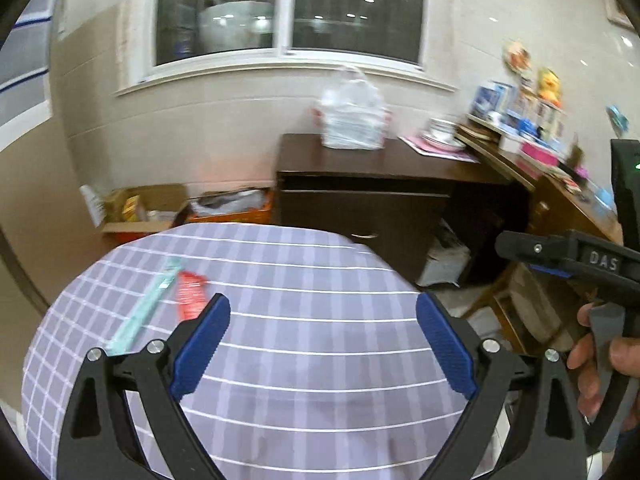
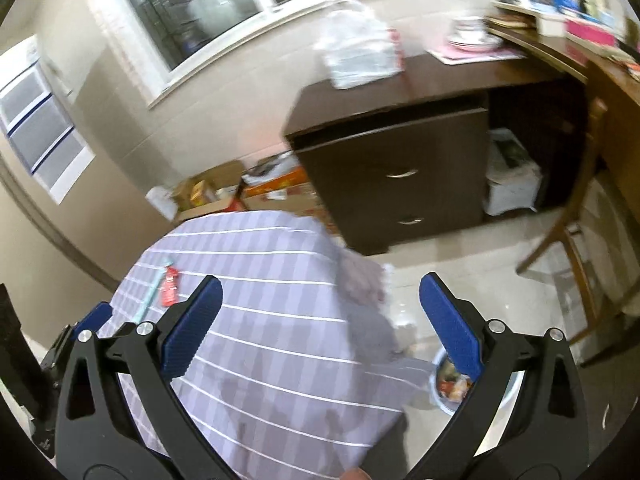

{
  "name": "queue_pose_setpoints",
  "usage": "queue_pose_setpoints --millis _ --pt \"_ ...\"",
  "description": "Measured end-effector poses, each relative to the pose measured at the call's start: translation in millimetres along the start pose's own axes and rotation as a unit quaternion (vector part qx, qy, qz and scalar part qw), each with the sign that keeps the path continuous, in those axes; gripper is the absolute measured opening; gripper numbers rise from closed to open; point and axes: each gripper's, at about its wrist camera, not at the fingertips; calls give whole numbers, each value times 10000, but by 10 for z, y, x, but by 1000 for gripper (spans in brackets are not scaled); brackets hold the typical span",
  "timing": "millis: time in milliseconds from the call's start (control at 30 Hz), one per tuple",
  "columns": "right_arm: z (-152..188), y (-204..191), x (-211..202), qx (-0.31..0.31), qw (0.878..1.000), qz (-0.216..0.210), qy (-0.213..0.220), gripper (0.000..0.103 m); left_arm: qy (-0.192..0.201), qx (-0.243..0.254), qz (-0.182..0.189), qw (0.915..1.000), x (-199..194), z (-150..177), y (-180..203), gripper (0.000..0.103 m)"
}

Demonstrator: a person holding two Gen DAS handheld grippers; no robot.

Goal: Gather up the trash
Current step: 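Move both tools back over the table, then grasp the red snack wrapper with the right tool while the left tool grasps the teal toothbrush package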

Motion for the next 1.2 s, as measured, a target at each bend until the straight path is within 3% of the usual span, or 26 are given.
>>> queue_pose_setpoints --millis 167,300,400,567,633,767,900,967,1000,1033,1067,1100,1167,1200 --pt "-12 -651 310 -550 9980 -208 -223 97 -49 -276 -495 9984 41 55 -617 92" --pt "22 -1050 614 -874 9947 -325 -432 97 -283 -568 -845 9944 189 129 -1185 92" --pt "74 -1258 819 -1072 9918 -386 -576 97 -543 -470 -1070 9917 389 167 -1478 92" --pt "146 -1553 1141 -1321 9873 -420 -777 97 -912 -403 -1001 9900 721 201 -1744 92" --pt "152 -1616 1258 -1407 9857 -422 -827 97 -1030 -333 -997 9891 852 197 -1815 86" --pt "154 -1797 1520 -1634 9820 -310 -894 97 -1403 -192 -756 9870 1087 219 -1860 64" --pt "183 -2021 1793 -1904 9761 -269 -1007 96 -1277 10 -547 9903 1059 250 -1783 39" --pt "198 -2115 1925 -1992 9735 -280 -1090 87 -1242 -24 -547 9907 1050 268 -1783 28" --pt "230 -2177 2011 -2075 9712 -261 -1140 84 -1237 -76 -499 9910 1039 281 -1800 28" --pt "284 -2253 2115 -2199 9677 -203 -1217 77 -1231 -111 -463 9912 1035 290 -1811 28" --pt "334 -2294 2187 -2283 9646 -172 -1308 60 -1231 -118 -449 9913 1030 293 -1815 28" --pt "391 -2327 2234 -2358 9620 -147 -1367 58 -1229 -77 -456 9913 1013 311 -1808 28" --pt "470 -2380 2203 -2635 9575 -9 -1173 33 -1233 -32 -470 9912 1013 304 -1794 29" --pt "509 -2384 2171 -2715 9559 64 -1122 31 -1239 1 -487 9911 1017 304 -1781 30"
Point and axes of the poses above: each gripper's, at about its wrist camera, not at the fingertips, and x roughly the way its jaws point, y to its right, z to its underside, and after that the axes turned 2 degrees about -y, right-handed
